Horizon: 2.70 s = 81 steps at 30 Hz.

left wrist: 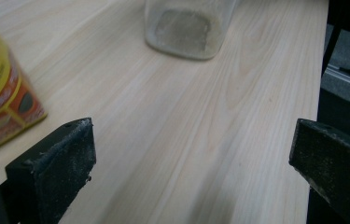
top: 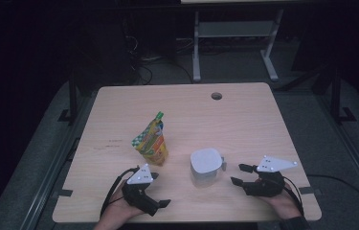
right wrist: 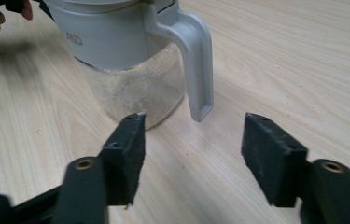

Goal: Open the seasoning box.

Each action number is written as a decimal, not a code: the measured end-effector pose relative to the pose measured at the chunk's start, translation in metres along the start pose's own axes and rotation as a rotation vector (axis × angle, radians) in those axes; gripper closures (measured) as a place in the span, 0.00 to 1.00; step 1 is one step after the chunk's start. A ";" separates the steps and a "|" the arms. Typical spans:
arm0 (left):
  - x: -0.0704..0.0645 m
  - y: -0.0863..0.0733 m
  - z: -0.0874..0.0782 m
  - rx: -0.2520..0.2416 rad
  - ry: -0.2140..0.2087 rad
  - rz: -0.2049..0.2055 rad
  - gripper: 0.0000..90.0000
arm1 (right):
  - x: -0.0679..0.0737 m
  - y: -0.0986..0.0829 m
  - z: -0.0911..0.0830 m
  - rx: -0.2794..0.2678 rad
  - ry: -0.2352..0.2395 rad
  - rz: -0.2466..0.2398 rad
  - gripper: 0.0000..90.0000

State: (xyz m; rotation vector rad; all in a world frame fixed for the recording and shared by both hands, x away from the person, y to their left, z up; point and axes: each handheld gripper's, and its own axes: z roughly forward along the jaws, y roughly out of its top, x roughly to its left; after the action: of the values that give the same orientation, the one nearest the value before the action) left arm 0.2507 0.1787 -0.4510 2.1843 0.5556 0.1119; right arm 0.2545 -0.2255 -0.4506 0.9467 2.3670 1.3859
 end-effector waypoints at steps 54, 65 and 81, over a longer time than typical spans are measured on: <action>0.014 0.078 0.052 -0.146 -0.129 0.108 0.23 | 0.000 -0.008 -0.002 -0.012 -0.003 0.011 0.33; 0.012 0.080 0.050 -0.144 -0.120 0.121 0.23 | 0.000 -0.007 -0.002 -0.008 -0.004 0.008 0.33; 0.013 0.083 0.045 -0.154 -0.125 0.112 0.25 | 0.001 -0.007 -0.001 -0.003 -0.005 0.002 0.33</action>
State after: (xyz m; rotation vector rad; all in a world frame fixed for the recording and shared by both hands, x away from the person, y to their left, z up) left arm 0.3033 0.1068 -0.4175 2.0555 0.3435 0.0749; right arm 0.2508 -0.2280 -0.4564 0.9513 2.3604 1.3856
